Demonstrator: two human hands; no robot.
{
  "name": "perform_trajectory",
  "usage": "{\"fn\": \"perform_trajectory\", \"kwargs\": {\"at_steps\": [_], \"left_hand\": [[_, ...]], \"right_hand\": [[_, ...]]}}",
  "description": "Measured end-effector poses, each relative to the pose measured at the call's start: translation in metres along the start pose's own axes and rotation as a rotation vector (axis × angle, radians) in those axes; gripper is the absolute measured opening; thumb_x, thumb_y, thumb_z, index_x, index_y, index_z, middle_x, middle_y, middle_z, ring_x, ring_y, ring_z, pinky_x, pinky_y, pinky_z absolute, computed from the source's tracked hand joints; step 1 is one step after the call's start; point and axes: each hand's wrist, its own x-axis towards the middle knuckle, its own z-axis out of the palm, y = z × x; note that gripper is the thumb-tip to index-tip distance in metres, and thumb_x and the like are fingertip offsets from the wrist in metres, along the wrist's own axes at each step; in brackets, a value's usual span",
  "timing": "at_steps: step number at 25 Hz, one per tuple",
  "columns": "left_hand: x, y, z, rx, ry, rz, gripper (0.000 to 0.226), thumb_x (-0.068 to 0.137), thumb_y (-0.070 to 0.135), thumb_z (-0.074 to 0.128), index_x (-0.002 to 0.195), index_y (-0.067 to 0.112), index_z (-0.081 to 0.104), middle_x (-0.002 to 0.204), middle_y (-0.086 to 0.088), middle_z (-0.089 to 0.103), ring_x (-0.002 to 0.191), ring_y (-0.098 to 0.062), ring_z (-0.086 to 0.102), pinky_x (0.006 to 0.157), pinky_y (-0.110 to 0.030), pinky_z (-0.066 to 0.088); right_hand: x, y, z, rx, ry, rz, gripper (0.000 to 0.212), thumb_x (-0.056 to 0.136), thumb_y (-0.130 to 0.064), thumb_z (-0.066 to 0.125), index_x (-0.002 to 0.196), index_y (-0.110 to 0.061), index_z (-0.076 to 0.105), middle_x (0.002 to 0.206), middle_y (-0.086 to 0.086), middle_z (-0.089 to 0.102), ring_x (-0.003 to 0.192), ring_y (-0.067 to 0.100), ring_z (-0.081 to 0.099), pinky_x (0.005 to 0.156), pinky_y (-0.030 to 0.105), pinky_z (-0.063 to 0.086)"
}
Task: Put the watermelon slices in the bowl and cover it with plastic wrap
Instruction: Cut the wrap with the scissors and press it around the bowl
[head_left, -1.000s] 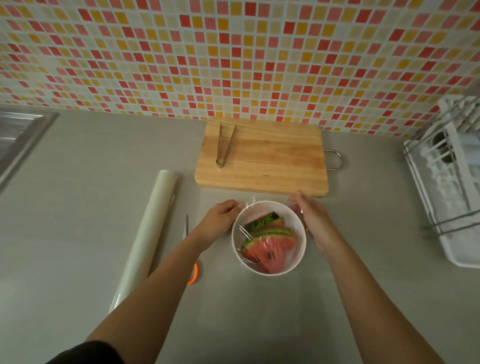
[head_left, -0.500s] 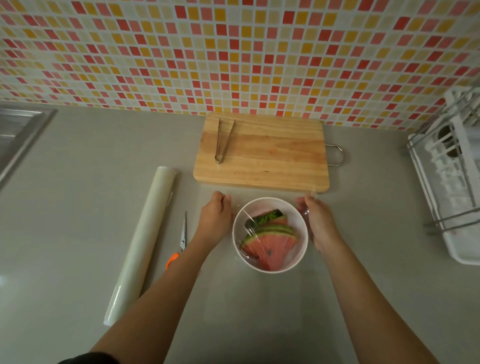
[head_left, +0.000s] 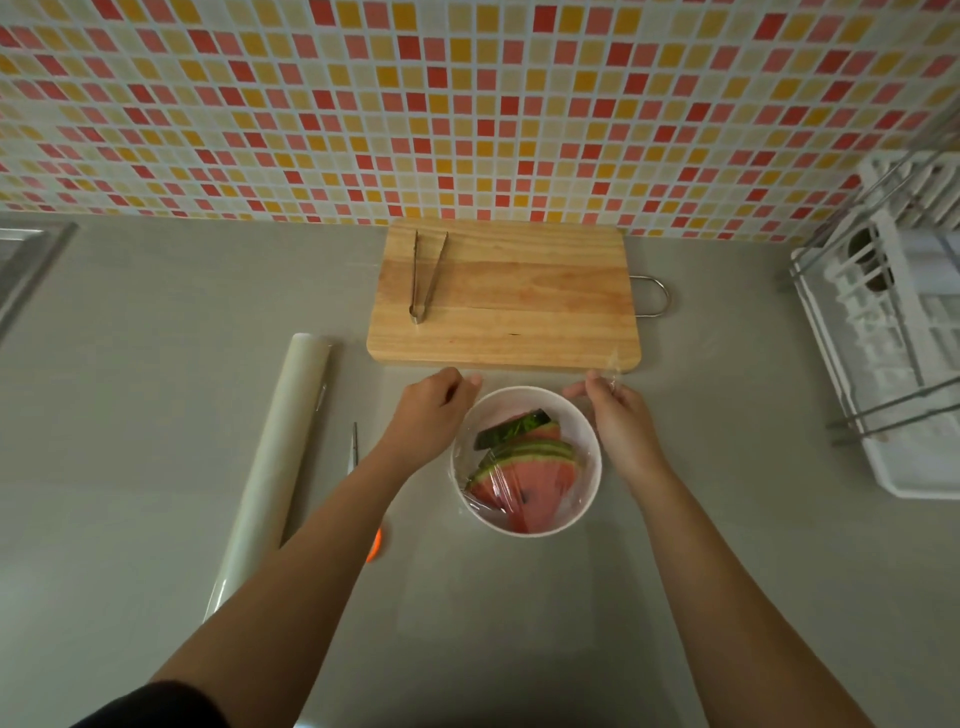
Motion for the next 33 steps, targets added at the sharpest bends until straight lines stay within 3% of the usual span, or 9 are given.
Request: {"fn": "perform_trajectory", "kwargs": {"at_steps": [5, 9, 13, 16, 18, 22, 26, 29, 33], "left_hand": [[0.0, -0.002, -0.003, -0.011, -0.009, 0.085, 0.042, 0.098, 0.044, 0.037, 0.082, 0.01, 0.056, 0.082, -0.007, 0.068, 0.074, -0.017, 0.061, 0.06, -0.017, 0.041], [0.001, -0.005, -0.01, -0.043, -0.035, 0.038, 0.038, 0.094, 0.045, 0.046, 0.076, 0.019, 0.066, 0.072, 0.013, 0.065, 0.062, 0.004, 0.056, 0.056, -0.013, 0.038], [-0.002, -0.005, -0.01, -0.044, 0.013, 0.043, 0.024, 0.095, 0.031, 0.051, 0.075, 0.019, 0.057, 0.07, 0.015, 0.065, 0.068, -0.004, 0.058, 0.056, -0.005, 0.038], [-0.004, 0.0, -0.015, -0.058, 0.016, 0.027, 0.026, 0.097, 0.041, 0.041, 0.079, 0.024, 0.051, 0.068, 0.014, 0.067, 0.054, 0.003, 0.058, 0.051, -0.014, 0.039], [-0.002, 0.002, -0.019, 0.047, 0.005, 0.096, 0.04, 0.096, 0.045, 0.041, 0.078, 0.013, 0.059, 0.063, 0.002, 0.067, 0.052, -0.003, 0.06, 0.052, -0.025, 0.04], [-0.004, 0.001, -0.021, 0.134, -0.037, 0.16, 0.04, 0.092, 0.032, 0.056, 0.061, 0.007, 0.058, 0.053, 0.001, 0.051, 0.051, -0.011, 0.044, 0.053, -0.023, 0.034], [-0.007, 0.0, -0.022, -0.339, -0.088, -0.057, 0.026, 0.087, 0.025, 0.063, 0.062, 0.019, 0.06, 0.068, 0.002, 0.059, 0.059, -0.006, 0.052, 0.061, -0.022, 0.042], [-0.008, 0.003, -0.021, -0.47, -0.12, -0.094, 0.023, 0.088, 0.021, 0.061, 0.066, 0.016, 0.059, 0.065, 0.003, 0.058, 0.058, -0.006, 0.051, 0.06, -0.024, 0.039], [-0.007, 0.007, -0.031, -0.34, -0.201, -0.096, 0.028, 0.086, 0.039, 0.057, 0.068, 0.02, 0.067, 0.06, 0.014, 0.063, 0.05, 0.004, 0.05, 0.059, -0.023, 0.037]], "right_hand": [[-0.001, 0.0, 0.007, 0.076, 0.085, 0.017, 0.036, 0.093, -0.035, 0.045, 0.067, -0.028, 0.068, 0.079, -0.014, 0.068, 0.084, 0.005, 0.062, 0.077, 0.028, 0.045], [-0.003, 0.001, 0.009, 0.147, 0.146, 0.022, 0.037, 0.091, -0.038, 0.05, 0.061, -0.03, 0.071, 0.07, -0.015, 0.071, 0.069, -0.001, 0.065, 0.066, 0.024, 0.046], [-0.004, 0.002, 0.011, 0.193, 0.169, -0.022, 0.034, 0.09, -0.038, 0.053, 0.064, -0.028, 0.072, 0.079, -0.01, 0.074, 0.083, 0.004, 0.067, 0.075, 0.026, 0.05], [-0.004, 0.0, 0.012, 0.233, 0.169, -0.017, 0.031, 0.09, -0.035, 0.054, 0.066, -0.026, 0.071, 0.102, -0.001, 0.073, 0.105, 0.011, 0.063, 0.089, 0.03, 0.049], [-0.005, -0.002, 0.012, 0.268, 0.185, -0.024, 0.03, 0.09, -0.035, 0.055, 0.066, -0.027, 0.071, 0.093, -0.006, 0.073, 0.106, 0.012, 0.063, 0.088, 0.028, 0.049], [-0.008, -0.007, 0.009, 0.348, 0.181, -0.006, 0.03, 0.09, -0.034, 0.055, 0.067, -0.023, 0.071, 0.077, -0.012, 0.072, 0.091, 0.006, 0.065, 0.084, 0.027, 0.046], [-0.009, -0.01, 0.007, 0.366, 0.146, 0.013, 0.027, 0.09, -0.031, 0.054, 0.072, -0.02, 0.07, 0.052, -0.02, 0.061, 0.053, -0.007, 0.054, 0.064, 0.021, 0.039], [-0.006, -0.01, 0.005, 0.359, 0.116, 0.067, 0.028, 0.089, -0.033, 0.056, 0.069, -0.021, 0.071, 0.072, -0.012, 0.068, 0.065, -0.001, 0.054, 0.062, 0.021, 0.041], [-0.001, -0.013, 0.001, 0.341, 0.021, 0.159, 0.04, 0.09, -0.034, 0.055, 0.056, -0.018, 0.069, 0.057, -0.003, 0.067, 0.056, 0.013, 0.062, 0.058, 0.026, 0.049]]}}
